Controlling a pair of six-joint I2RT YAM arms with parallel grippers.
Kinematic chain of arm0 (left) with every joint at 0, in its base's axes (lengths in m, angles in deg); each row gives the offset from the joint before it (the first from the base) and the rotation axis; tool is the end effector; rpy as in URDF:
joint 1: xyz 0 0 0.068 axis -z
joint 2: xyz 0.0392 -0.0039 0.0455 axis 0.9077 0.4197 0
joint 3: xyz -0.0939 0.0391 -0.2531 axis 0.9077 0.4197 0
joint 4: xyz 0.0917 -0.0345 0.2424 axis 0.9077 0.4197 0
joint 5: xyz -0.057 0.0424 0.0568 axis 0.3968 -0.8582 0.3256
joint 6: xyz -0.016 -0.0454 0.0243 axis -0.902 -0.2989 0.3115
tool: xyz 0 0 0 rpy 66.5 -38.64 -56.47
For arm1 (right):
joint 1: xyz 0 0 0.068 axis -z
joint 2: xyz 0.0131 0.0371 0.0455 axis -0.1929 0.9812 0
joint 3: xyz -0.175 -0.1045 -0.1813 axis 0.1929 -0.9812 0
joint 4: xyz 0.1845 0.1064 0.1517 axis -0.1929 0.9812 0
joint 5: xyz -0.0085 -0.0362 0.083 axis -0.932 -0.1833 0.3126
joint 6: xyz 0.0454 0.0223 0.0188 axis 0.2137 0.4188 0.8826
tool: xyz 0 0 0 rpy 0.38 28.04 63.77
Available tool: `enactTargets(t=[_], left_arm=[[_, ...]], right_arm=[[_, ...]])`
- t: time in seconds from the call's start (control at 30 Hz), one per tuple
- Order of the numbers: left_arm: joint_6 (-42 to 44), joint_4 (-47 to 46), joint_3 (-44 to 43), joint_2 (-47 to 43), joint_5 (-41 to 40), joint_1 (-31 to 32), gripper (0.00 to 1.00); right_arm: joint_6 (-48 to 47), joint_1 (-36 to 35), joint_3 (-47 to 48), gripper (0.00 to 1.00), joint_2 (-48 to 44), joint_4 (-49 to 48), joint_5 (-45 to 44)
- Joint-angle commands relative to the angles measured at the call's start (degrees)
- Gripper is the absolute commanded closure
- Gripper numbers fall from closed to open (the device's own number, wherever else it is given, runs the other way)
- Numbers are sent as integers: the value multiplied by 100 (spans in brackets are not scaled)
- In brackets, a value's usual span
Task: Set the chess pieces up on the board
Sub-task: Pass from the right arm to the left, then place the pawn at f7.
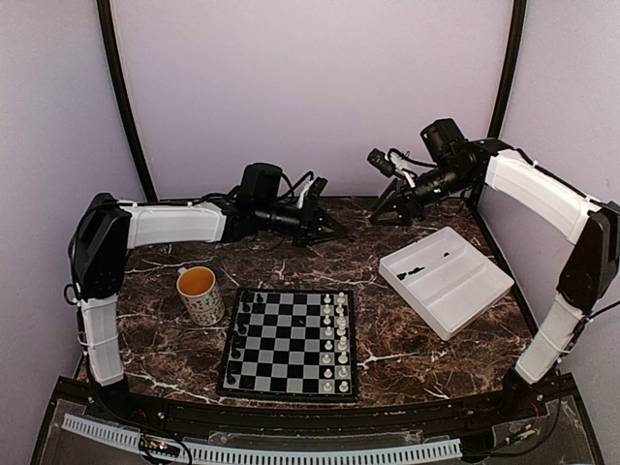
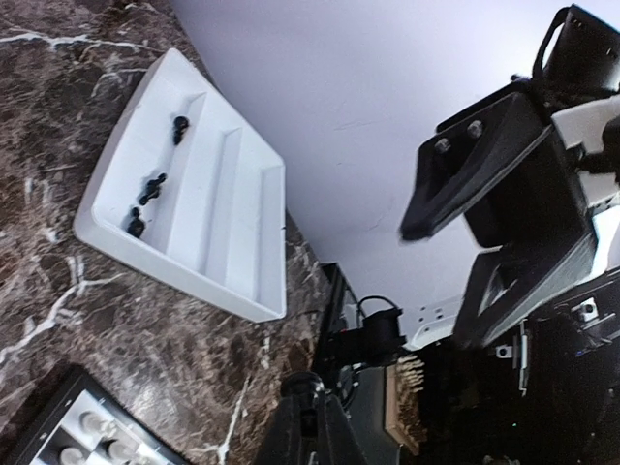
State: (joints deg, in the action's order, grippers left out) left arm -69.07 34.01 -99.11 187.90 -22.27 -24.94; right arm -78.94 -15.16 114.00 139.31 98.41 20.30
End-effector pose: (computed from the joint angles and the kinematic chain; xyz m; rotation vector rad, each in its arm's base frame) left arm 0.3397 -0.3225 0.2659 0.5773 2.0728 -1.7638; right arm 0.3090 0.1792 0.3478 -1.3666 1.9064 0.8667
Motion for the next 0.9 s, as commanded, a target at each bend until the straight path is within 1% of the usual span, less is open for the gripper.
enactTargets(t=[0.0,0.03,0.07,0.1,0.13,0.17,0.2,0.23,0.37,0.47,0.5,0.57,0.67,0.77,0.87], left_arm=[[1679,2295,-182,-703,-400,-88,99],[1914,3001,-232,-792,-641,-88,99],[2360,3339,-324,-829,-789,-88,99],[2753,3982,-364,-911,-1103,-94,99],[2939,4278,-412,-963,-1258,-91,99],[3238,4835,-422,-1061,-1591,-84,99],[3370,5069,-415,-1117,-1757,-81,99],[3577,5511,-397,-1230,-2098,-79,99],[3864,6392,-143,-1545,-2840,-16,99],[3910,6741,151,-1719,-3269,113,100],[3910,6863,290,-1778,-3549,204,100],[3870,6980,515,-1853,-3933,340,99],[3774,6925,829,-1941,-4273,503,99],[3639,6648,1129,-1990,-4310,551,100],[3571,6448,1238,-1947,-4354,570,100]], right_arm=[[-111,334,-44,50,-361,176,443],[-114,374,-132,50,-390,151,432],[-113,407,-217,50,-407,122,419],[-116,424,-304,50,-425,93,403],[-111,437,-370,50,-443,60,398],[-105,441,-421,50,-458,33,401],[-97,448,-460,50,-461,9,391],[-90,448,-489,50,-462,-19,384],[-86,446,-463,50,-392,-47,365],[-92,445,-399,50,-313,-23,370],[-94,442,-394,50,-294,-13,373],[-109,441,-378,50,-262,-19,359],[-113,440,-376,50,-239,-10,325],[-111,446,-392,49,-234,-10,285],[-115,435,-414,49,-241,-5,270]])
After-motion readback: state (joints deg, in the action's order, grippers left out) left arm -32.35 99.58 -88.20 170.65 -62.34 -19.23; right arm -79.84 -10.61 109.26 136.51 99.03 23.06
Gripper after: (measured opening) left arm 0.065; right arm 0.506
